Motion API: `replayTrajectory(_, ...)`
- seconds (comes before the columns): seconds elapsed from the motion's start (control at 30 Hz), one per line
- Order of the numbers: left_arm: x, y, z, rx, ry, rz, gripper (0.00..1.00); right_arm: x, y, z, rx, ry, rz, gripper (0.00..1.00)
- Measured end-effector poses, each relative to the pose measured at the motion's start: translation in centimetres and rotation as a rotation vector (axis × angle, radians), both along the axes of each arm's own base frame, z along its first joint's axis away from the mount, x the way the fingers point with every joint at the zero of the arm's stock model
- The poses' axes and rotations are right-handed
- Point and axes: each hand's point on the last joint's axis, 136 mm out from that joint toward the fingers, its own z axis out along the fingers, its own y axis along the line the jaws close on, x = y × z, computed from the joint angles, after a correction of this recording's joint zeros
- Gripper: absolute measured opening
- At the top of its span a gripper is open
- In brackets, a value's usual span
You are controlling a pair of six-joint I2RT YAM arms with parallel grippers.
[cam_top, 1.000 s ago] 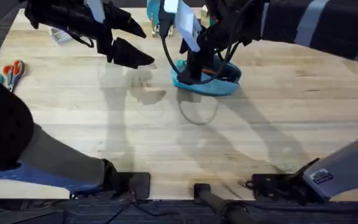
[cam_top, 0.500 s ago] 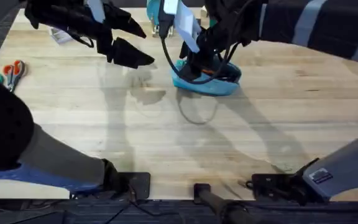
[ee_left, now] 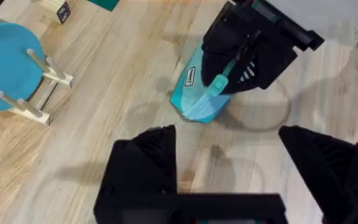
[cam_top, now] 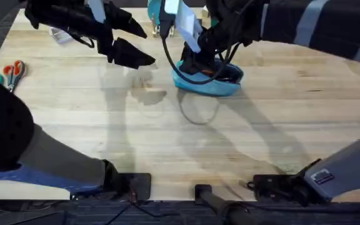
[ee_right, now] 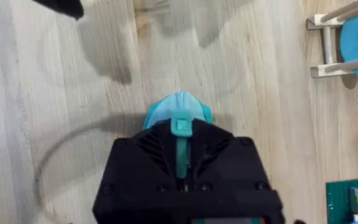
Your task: Unzip the bag, pick up the pens from the table one at a time and place them inside, then zip the bag closed.
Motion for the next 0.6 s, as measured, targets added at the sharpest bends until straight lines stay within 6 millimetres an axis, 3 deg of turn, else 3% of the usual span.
replayTrajectory(0.13, 0.0, 0.0, 0.01, 0.0, 0.0, 0.0, 0.994, 0.0, 0.0, 0.01, 0.0, 0.0, 0.0, 0.04)
replayTrajectory(0.6, 0.0, 0.0, 0.0, 0.0, 0.0, 0.0, 0.994, 0.0, 0.0, 0.01, 0.0, 0.0, 0.0, 0.032)
